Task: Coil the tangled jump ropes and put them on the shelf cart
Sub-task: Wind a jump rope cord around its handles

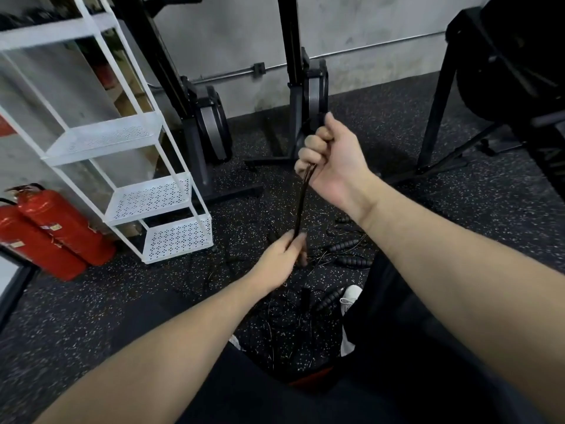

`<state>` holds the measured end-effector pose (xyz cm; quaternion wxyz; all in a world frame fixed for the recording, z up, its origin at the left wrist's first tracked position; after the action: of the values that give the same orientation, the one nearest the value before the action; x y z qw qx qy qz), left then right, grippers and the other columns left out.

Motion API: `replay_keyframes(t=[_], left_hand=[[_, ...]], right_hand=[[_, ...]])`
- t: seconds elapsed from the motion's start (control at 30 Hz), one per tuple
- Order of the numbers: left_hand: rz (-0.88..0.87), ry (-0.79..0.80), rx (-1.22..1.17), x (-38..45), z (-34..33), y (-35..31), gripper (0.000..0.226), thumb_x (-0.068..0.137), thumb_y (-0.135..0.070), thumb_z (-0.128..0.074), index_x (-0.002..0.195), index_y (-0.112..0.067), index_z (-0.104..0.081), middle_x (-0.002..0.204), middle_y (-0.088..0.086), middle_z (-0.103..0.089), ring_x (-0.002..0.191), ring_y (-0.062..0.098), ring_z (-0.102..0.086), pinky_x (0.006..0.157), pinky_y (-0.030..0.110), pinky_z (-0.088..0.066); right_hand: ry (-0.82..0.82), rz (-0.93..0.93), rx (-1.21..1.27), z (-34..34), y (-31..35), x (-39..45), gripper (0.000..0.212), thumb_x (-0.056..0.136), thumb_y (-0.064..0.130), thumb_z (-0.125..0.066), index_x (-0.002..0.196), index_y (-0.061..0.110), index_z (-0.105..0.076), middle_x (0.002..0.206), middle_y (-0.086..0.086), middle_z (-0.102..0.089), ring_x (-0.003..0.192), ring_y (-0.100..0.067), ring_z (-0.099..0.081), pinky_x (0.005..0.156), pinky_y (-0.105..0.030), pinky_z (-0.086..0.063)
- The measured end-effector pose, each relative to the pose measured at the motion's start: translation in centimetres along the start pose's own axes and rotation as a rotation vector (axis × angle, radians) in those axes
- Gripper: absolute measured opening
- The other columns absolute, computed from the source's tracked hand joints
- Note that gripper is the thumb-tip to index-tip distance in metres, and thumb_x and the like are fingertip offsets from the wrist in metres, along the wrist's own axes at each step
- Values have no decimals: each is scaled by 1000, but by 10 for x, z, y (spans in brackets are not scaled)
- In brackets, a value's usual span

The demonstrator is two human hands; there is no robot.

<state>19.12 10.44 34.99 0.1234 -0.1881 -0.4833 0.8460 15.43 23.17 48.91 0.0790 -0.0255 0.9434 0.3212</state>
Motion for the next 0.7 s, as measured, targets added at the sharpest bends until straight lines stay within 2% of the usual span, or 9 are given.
replay_keyframes(t=[0.07,0.13,0.2,0.27,0.4,0.47,0.53,0.6,0.7], left_hand=[[33,-74,-26,1,10,-1,47,111,-45,-32,116,-6,-60,74,-5,-55,77,12,-54,77,25,-43],[40,-141,-87,1,22,-11,39,112,-42,-30,96,-14,-53,70,-6,-43,72,14,-45,79,29,-46],[44,-180,-201,4,30,-24,38,111,-42,-31,87,-18,-46,66,-7,-39,70,16,-43,86,39,-51],[47,-197,-337,9,35,-38,36,112,-39,-32,87,-18,-47,60,-9,-37,61,15,-39,76,40,-48],[126,-229,-599,16,45,-68,35,112,-38,-35,84,-20,-46,55,-8,-33,52,13,-32,59,30,-35],[142,-218,-788,21,52,-82,37,112,-38,-36,81,-20,-43,56,-6,-32,50,13,-30,56,30,-33],[110,-213,-939,25,61,-98,39,112,-37,-35,79,-19,-42,57,-4,-36,48,14,-36,57,30,-40],[72,-224,-973,25,70,-109,39,112,-38,-35,81,-18,-48,62,1,-54,55,18,-54,66,34,-54],[36,-232,-747,26,75,-107,47,110,-49,-32,107,-13,-62,100,7,-78,100,25,-73,97,43,-56]], right_hand=[[-20,-2,-17,7,4,3,47,107,51,-38,69,25,-46,58,8,-40,56,-10,-36,61,-28,-29],[-14,-18,-148,17,2,3,53,104,61,-31,98,21,-64,83,3,-68,85,-13,-60,76,-32,-43],[22,-64,-335,29,-10,0,69,101,69,-24,140,21,-55,122,0,-71,117,-15,-60,97,-39,-46],[79,-111,-541,41,-32,-3,78,99,72,-22,153,20,-41,138,-3,-63,127,-17,-56,107,-42,-37],[206,-145,-972,70,-78,-9,76,83,88,-35,133,36,-61,123,10,-70,117,-11,-61,110,-49,-39],[263,-166,-1221,83,-90,-17,64,86,81,-47,122,34,-69,118,16,-72,118,-6,-62,111,-40,-38],[254,-188,-1390,95,-94,-20,53,94,69,-49,103,23,-75,107,11,-76,108,-8,-65,106,-32,-40],[195,-173,-1412,100,-92,-20,58,102,62,-38,81,15,-66,90,0,-77,92,-14,-69,93,-28,-43],[80,-82,-1124,87,-82,-16,54,105,55,-37,67,19,-44,57,-4,-54,57,-22,-59,72,-36,-47]])
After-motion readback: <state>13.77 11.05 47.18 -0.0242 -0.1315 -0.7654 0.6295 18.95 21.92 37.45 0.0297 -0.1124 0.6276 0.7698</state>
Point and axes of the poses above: each hand's wrist, its own x-axis towards the middle knuckle, its own z-axis out of the back of the hand, y = z × x, the point moved 6 cm from there along x, towards the middle knuckle
